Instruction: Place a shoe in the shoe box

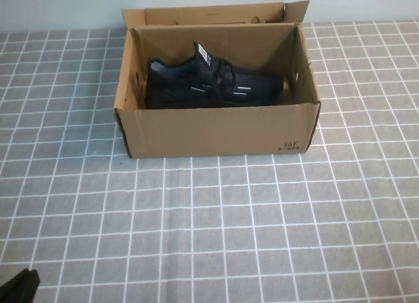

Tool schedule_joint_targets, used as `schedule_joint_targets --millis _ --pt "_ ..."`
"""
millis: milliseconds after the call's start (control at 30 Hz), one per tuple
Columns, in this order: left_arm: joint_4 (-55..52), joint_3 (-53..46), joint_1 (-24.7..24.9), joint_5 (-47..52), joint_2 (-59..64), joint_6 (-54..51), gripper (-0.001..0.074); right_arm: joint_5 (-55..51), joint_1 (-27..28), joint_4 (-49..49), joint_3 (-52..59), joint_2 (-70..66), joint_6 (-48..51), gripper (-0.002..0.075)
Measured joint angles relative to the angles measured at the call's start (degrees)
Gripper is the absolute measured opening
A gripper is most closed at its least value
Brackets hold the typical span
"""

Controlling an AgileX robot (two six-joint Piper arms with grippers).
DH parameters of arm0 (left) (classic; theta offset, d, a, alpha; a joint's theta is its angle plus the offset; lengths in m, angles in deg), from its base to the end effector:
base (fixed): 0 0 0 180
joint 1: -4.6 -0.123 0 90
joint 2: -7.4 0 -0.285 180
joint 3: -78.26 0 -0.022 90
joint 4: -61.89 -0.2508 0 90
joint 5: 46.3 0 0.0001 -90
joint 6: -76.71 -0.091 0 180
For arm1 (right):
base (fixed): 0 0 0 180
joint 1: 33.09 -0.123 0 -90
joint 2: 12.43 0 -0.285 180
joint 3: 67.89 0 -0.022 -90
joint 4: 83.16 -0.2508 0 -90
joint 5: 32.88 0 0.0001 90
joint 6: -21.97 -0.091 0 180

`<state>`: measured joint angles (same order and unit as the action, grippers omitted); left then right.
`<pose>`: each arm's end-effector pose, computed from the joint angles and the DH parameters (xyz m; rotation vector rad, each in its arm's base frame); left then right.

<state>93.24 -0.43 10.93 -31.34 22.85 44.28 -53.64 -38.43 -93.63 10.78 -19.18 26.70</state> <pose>0.0615 -0.0192 0.1763 0.2277 1.8545 -0.1786 0.0518 0.0107 0.1735 -0.0494 1.8505 0.1863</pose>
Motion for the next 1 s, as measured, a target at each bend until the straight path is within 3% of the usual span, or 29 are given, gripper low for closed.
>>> schedule_joint_targets --millis 800,1000 --pt "-0.41 0.0 0.0 -0.14 0.0 0.0 -0.0001 0.0 0.0 -0.68 0.0 0.0 0.0 -0.0016" --pt "-13.6 0.0 0.0 -3.27 -2.25 9.59 -0.0001 0.0 0.0 -0.72 0.0 0.0 0.0 -0.0016"
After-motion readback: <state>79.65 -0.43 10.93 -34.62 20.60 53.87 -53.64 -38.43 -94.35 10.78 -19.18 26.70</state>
